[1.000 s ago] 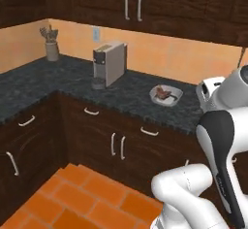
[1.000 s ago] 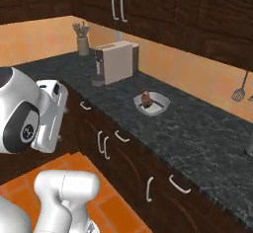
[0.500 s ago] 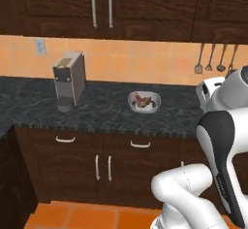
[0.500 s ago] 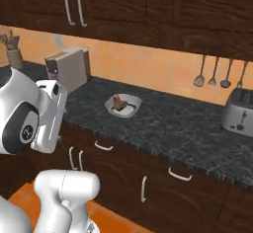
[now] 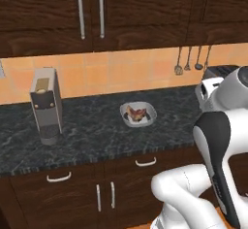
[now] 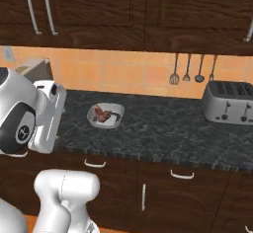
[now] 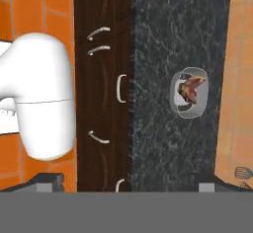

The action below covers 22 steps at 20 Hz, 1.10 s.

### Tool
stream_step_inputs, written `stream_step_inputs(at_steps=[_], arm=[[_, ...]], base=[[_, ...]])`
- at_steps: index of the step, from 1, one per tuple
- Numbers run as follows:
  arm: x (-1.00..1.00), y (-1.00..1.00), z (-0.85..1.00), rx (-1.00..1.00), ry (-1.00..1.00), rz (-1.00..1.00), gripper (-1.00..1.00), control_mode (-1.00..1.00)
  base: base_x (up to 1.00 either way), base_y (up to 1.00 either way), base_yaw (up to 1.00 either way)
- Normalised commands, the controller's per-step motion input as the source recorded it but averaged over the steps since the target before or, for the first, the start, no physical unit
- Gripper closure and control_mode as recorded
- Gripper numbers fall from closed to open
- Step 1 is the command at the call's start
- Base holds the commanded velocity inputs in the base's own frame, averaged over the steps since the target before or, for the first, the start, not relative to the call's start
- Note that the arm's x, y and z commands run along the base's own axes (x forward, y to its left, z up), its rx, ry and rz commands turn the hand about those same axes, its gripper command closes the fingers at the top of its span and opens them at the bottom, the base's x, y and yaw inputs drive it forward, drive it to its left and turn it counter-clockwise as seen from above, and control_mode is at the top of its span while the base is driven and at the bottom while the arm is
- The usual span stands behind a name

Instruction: Take the meat container that has the steak and place it on the second highest rack of the freezer. Then take the vegetable container that has the garlic and mushroom and place it on the highest rack of the freezer.

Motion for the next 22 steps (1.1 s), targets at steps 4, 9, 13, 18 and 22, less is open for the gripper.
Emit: stream_step_inputs(at_steps=[4, 9, 13, 18, 22], arm=[[0.00, 0.00, 0.00, 0.00, 0.00, 0.00, -1.00, 1.00], [0.52, 0.01, -0.50, 0.17, 0.19, 0.29, -1.00, -1.00], [1.00, 0.00, -0.37, 0.23, 0.21, 0.53, -1.00, -1.00], [1.00, 0.28, -0.81, 0.02, 0.05, 0.28, -1.00, -1.00], [0.89, 0.07, -0.79, -0.05, 0.01, 0.00, -1.00, -1.00]], base=[[0.23, 0.33, -0.35], [0.01, 0.02, 0.00], [0.00, 0.00, 0.00], [0.00, 0.00, 0.00], [0.00, 0.00, 0.00]])
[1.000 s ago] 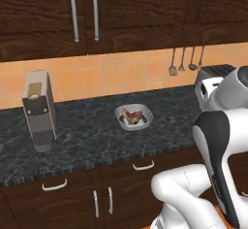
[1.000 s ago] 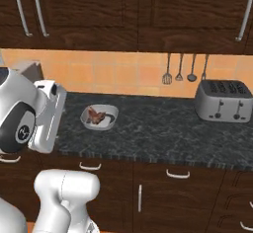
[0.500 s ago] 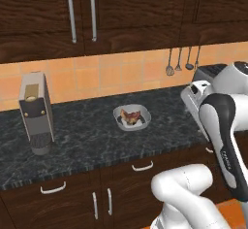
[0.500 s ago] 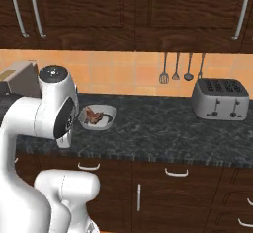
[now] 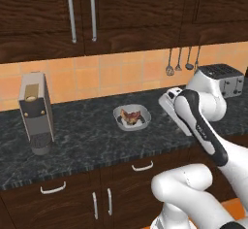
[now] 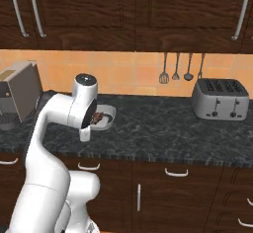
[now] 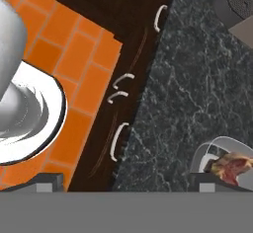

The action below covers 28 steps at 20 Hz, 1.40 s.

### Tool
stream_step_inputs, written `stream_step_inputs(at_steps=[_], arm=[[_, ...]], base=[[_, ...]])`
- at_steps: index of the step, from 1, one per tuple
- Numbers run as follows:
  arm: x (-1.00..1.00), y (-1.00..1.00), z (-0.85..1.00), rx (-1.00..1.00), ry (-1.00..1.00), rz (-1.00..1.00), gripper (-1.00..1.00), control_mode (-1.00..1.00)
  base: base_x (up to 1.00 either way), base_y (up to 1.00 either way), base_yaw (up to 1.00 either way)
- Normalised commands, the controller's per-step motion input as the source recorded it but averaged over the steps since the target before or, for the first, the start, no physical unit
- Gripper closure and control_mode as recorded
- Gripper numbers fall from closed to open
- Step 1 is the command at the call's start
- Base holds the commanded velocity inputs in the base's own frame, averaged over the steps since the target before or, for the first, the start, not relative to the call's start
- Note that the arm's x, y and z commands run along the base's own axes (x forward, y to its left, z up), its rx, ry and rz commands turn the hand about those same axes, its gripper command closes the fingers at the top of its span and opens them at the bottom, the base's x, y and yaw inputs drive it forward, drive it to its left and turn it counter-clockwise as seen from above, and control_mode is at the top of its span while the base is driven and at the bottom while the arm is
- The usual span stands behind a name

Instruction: Take the meat container that has the steak and place it on the second highest rack of the freezer. Then take the vegetable container that has the garlic and mushroom and place it on the highest rack of the freezer.

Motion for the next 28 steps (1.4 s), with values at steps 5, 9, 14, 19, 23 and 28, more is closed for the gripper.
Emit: stream_step_inputs(at_steps=[5, 9, 14, 19, 23, 28], arm=[[0.81, 0.10, -0.56, -0.02, 0.00, 0.00, -1.00, -1.00], [0.57, 0.10, -0.28, 0.00, 0.00, 0.00, -1.00, -1.00], [0.35, 0.02, -0.24, 0.00, 0.03, 0.00, -1.00, -1.00], [0.28, 0.06, -0.46, 0.00, 0.00, 0.00, -1.00, -1.00], [0.50, 0.10, -0.40, 0.00, 0.00, 0.00, -1.00, -1.00], [0.56, 0.23, -0.34, -0.02, 0.00, 0.00, -1.00, -1.00]], base=[[0.00, 0.00, 0.00], [0.00, 0.00, 0.00], [0.00, 0.00, 0.00], [0.00, 0.00, 0.00], [0.00, 0.00, 0.00], [0.00, 0.00, 0.00]])
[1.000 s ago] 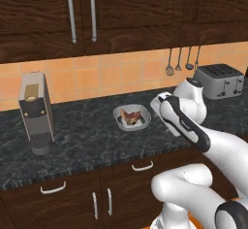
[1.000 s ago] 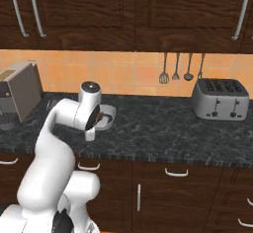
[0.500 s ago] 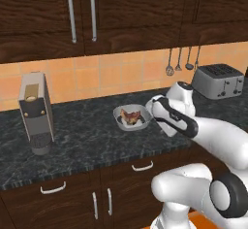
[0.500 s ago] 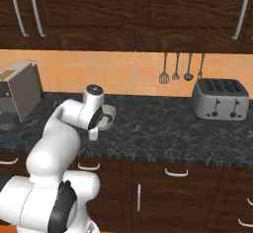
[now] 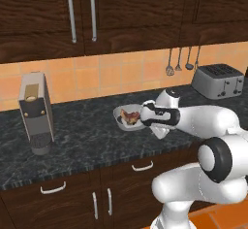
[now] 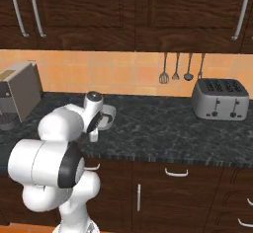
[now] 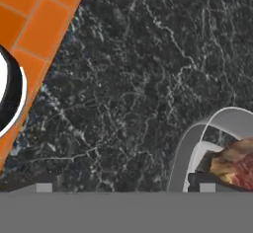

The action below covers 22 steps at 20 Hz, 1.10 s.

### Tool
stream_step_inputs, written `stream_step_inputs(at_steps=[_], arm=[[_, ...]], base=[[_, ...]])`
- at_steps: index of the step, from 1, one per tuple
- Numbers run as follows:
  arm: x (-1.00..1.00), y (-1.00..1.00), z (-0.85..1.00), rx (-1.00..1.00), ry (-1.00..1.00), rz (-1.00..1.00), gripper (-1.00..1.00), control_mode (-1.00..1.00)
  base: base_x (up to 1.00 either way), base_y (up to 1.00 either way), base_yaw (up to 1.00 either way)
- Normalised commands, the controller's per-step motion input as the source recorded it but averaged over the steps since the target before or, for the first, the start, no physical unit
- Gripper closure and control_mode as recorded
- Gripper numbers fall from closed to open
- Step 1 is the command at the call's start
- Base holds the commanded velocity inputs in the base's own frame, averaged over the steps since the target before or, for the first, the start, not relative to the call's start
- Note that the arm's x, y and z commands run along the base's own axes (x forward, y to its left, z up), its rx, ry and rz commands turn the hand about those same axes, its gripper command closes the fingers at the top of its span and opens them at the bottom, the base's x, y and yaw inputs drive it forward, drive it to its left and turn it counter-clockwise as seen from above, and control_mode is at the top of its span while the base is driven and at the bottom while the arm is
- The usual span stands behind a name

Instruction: Take the meat container that has the steak and place it on the second highest rack of the freezer. Then take the vegetable container that has the garlic and mushroom and place it on the highest rack of the freezer.

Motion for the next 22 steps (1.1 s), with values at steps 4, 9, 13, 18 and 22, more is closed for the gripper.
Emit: stream_step_inputs(at_steps=[4, 9, 13, 18, 22], arm=[[0.34, 0.16, -0.36, -0.02, 0.00, 0.00, -1.00, -1.00], [0.12, 0.00, -0.24, 0.00, 0.00, -0.01, -1.00, -1.00], [0.08, 0.00, -0.16, -0.01, 0.01, -0.04, -1.00, -1.00], [0.26, 0.01, 0.06, 0.00, 0.00, -0.03, -1.00, -1.00], [0.51, 0.00, 0.03, 0.01, 0.04, 0.00, -1.00, -1.00]], base=[[0.00, 0.00, 0.00], [0.00, 0.00, 0.00], [0.00, 0.00, 0.00], [0.00, 0.00, 0.00], [0.00, 0.00, 0.00]])
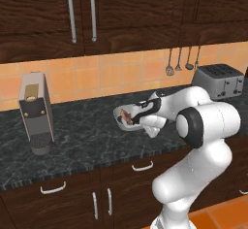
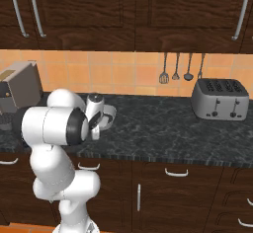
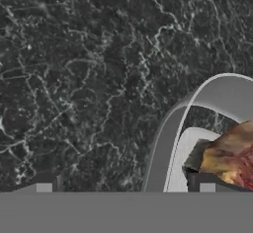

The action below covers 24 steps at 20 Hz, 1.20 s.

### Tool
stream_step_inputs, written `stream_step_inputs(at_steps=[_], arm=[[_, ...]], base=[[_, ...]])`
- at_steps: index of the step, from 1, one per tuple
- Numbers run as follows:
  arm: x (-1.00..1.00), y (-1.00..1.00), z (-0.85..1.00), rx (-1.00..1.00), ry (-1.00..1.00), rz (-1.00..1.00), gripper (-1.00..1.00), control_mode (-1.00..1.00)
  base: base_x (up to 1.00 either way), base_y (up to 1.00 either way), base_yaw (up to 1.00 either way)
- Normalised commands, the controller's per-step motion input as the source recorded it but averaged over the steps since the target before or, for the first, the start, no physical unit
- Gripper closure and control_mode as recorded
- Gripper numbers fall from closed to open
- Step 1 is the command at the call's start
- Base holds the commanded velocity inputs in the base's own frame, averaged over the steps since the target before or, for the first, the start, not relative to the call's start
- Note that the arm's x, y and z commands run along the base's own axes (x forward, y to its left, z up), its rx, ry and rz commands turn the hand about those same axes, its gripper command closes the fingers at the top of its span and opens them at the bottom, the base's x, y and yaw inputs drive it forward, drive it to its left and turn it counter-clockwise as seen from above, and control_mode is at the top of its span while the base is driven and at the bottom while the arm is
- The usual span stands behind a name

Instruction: Take the meat container that has the steak and place it on the second highest rack of the freezer. Then take the vegetable container that has the garlic and mushroom and place it on the highest rack of the freezer.

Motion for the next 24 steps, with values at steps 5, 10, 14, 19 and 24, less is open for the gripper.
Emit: stream_step_inputs(at_steps=[5, 10, 14, 19, 24], arm=[[0.37, 0.00, -0.35, 0.00, 0.02, 0.00, -1.00, -1.00], [0.00, 0.01, -0.47, 0.00, 0.00, 0.00, 1.00, -1.00], [0.00, 0.01, -0.16, 0.00, 0.01, 0.00, 1.00, -1.00], [-0.10, 0.00, -0.08, 0.00, 0.02, 0.00, 1.00, -1.00], [-0.54, -0.03, 0.41, 0.00, -0.13, 0.00, 1.00, -1.00]], base=[[0.00, 0.00, 0.00], [0.00, 0.00, 0.00], [0.00, 0.00, 0.00], [0.00, 0.00, 0.00], [0.00, 0.00, 0.00]])
